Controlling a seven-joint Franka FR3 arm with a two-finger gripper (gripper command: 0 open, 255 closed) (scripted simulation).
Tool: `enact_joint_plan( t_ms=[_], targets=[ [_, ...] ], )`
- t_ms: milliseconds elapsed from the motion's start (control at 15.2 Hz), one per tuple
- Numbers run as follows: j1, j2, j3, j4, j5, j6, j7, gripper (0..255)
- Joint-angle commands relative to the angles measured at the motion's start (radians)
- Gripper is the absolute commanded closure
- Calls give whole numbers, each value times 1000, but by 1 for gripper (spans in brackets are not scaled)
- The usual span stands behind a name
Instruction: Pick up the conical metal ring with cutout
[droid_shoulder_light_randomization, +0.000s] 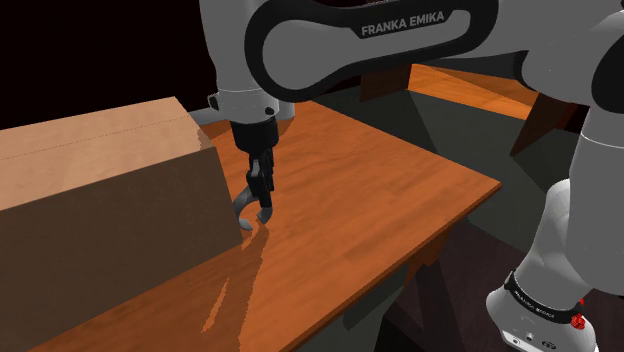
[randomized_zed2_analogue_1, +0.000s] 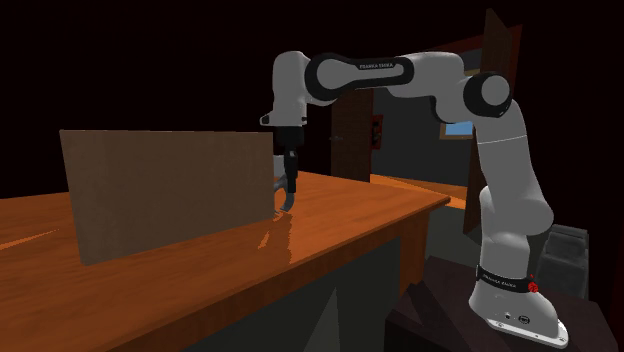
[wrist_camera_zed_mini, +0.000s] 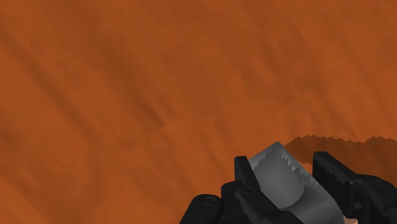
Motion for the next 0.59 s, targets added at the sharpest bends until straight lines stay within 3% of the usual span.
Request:
enact_joint_plan(
  t_ms=[0,528],
  targets=[
    [0,0,0,0,0,0,0,255],
    [2,3,0,30,-1,-28,0,255]
  ],
)
